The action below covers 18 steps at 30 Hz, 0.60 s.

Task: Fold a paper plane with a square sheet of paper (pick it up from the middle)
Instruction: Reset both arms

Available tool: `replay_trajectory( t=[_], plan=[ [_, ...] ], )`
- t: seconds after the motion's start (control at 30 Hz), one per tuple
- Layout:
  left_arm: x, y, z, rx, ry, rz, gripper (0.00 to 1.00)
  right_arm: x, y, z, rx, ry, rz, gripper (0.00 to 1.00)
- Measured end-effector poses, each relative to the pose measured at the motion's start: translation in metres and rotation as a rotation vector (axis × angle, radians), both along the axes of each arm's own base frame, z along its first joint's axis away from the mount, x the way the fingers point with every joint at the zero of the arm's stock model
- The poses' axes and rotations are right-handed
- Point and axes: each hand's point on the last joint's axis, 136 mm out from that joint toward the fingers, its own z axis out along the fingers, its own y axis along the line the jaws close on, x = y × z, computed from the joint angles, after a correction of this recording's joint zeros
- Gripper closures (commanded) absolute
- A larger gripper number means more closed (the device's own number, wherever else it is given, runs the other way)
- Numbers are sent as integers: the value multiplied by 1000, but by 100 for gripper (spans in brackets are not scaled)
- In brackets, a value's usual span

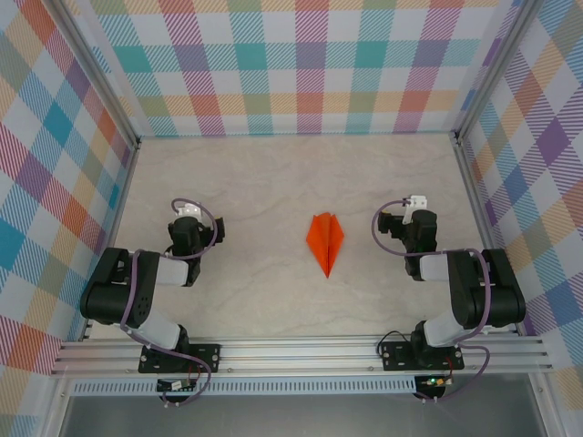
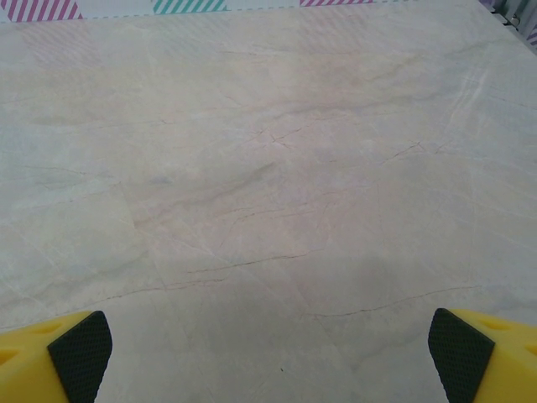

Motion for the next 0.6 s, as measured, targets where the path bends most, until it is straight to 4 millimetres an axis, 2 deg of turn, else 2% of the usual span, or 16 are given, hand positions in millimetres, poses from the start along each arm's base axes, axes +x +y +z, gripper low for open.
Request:
replay_trajectory(
  t=[0.13,0.6],
  plan=[
    [6,2,7,-8,-21,8,0,1,-6,2,-4,-10,-34,0],
    [6,1,7,-11,-22,2,0,2,-9,4,-3,-18,-56,0]
  ],
)
